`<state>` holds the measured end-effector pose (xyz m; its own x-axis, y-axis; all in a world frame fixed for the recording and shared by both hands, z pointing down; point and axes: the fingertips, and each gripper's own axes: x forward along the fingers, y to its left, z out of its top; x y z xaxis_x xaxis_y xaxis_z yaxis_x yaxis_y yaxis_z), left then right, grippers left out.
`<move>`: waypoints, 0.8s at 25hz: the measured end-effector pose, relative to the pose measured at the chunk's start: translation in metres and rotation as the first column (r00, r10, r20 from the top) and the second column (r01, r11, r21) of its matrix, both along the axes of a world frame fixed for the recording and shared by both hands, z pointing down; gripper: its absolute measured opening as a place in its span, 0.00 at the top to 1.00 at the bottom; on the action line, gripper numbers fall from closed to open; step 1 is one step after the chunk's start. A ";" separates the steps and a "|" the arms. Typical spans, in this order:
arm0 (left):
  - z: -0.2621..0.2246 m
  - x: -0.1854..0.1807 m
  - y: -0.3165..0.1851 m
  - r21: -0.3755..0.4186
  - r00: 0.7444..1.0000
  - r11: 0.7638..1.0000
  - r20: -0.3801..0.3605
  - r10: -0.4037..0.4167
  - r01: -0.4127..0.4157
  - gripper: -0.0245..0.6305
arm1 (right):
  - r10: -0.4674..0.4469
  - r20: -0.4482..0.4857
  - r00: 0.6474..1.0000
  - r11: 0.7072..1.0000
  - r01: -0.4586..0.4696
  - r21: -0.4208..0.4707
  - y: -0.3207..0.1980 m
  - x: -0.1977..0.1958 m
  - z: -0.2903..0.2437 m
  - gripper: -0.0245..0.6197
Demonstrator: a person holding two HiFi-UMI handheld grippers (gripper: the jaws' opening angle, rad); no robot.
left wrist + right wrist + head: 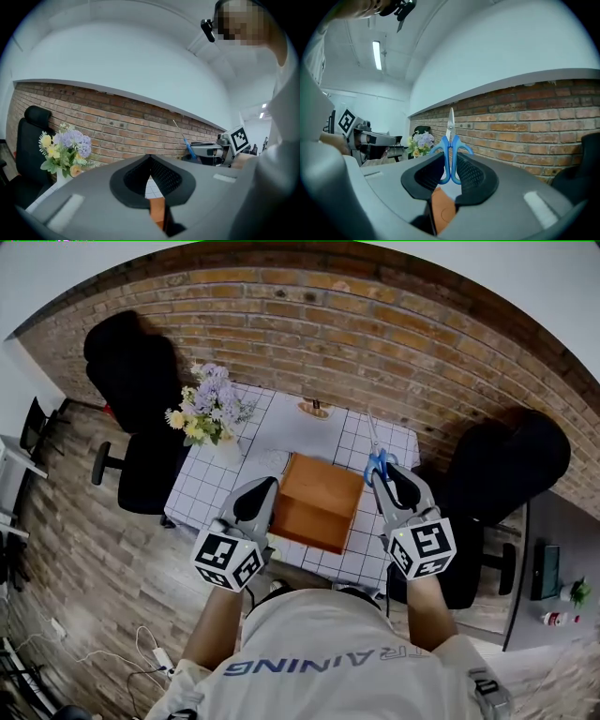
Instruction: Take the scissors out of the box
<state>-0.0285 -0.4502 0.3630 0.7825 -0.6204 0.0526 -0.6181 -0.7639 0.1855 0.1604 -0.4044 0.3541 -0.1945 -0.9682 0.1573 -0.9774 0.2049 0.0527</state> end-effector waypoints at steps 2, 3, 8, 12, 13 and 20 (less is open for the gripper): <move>-0.003 0.003 0.001 0.007 1.000 1.000 -0.002 0.004 -0.004 0.96 | 0.005 -0.001 1.000 1.000 -0.005 0.004 0.001 0.001 0.000 0.80; -0.004 0.003 0.002 0.009 1.000 1.000 -0.003 0.006 -0.006 0.96 | 0.006 -0.001 1.000 1.000 -0.006 0.004 0.001 0.001 0.000 0.80; -0.003 0.004 0.003 0.007 1.000 1.000 -0.001 0.003 -0.003 0.96 | 0.006 -0.018 1.000 1.000 -0.006 0.003 0.001 0.001 0.002 0.80; -0.002 0.002 0.003 0.005 1.000 1.000 0.000 -0.006 0.006 0.96 | 0.015 -0.063 0.998 1.000 -0.015 0.005 0.002 0.005 0.003 0.80; -0.002 0.002 0.003 0.004 1.000 1.000 0.001 -0.008 0.008 0.96 | 0.015 -0.061 0.998 1.000 -0.015 0.005 0.003 0.006 0.003 0.80; 0.004 0.004 0.006 -0.023 1.000 1.000 0.000 -0.018 0.018 0.96 | 0.015 -0.019 1.000 1.000 -0.015 -0.005 0.006 0.012 0.004 0.80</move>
